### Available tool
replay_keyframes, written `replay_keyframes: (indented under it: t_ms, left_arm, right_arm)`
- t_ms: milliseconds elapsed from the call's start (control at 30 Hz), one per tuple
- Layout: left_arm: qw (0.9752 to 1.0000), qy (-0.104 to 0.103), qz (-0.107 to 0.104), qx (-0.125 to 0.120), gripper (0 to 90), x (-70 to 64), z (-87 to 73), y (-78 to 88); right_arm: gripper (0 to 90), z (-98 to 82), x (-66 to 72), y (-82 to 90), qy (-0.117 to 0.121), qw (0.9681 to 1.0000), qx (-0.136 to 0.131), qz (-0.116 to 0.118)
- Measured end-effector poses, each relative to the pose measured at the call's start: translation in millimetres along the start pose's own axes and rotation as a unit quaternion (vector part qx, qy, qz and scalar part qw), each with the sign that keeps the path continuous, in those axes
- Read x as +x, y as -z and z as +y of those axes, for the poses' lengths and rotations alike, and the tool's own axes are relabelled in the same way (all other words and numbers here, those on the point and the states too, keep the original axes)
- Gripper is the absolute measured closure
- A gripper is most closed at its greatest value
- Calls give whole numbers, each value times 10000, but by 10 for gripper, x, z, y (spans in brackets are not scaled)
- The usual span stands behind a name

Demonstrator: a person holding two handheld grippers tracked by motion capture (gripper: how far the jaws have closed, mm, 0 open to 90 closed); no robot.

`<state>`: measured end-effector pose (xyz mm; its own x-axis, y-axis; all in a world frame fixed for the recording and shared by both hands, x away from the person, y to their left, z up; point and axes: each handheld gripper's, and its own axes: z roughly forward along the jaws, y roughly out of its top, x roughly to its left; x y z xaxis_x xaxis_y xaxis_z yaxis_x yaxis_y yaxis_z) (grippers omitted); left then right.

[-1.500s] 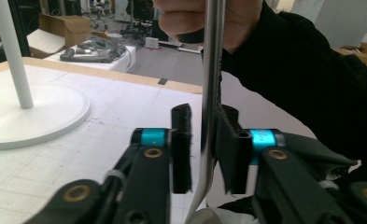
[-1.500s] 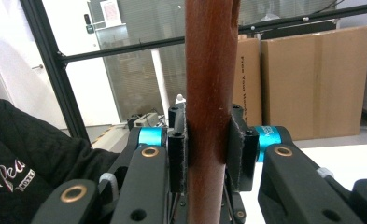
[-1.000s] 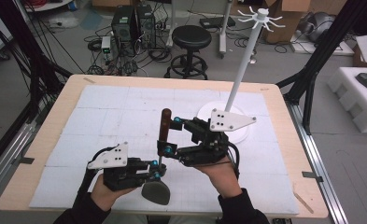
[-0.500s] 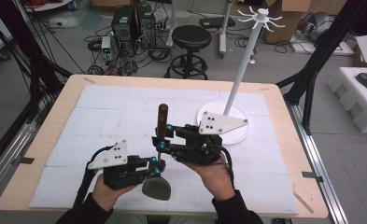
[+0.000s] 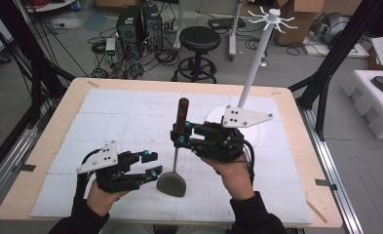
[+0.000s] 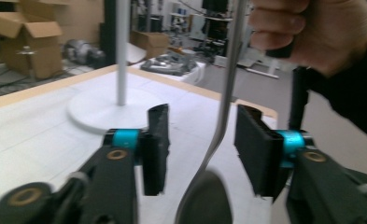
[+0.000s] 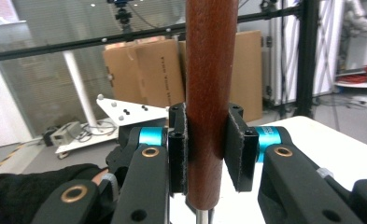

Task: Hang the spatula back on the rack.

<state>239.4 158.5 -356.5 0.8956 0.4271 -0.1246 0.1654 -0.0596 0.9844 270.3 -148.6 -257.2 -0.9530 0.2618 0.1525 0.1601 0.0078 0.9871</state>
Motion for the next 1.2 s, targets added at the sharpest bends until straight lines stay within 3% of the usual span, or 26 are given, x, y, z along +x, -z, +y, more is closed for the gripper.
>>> replay_keyframes:
  t_ms: [133,300,467,733,1200]
  left_arm:
    - [9997,17,231,3,387,102,-41,113]
    - [9990,58,402,-169,292,198,-89,251]
    - [9972,43,702,-267,180,273,-121,347]
    - [9955,138,898,-275,182,348,-185,450]
    - [9954,245,878,-295,187,355,-207,447]
  right_arm:
    - [731,118,-133,129,38,9997,62,-230]
    - [731,311,-347,326,84,9988,78,-485]
    - [731,483,-565,493,110,9969,153,-758]
    - [730,736,-925,726,260,9947,169,-979]
    - [730,940,-1367,970,-6,9898,95,-1418]
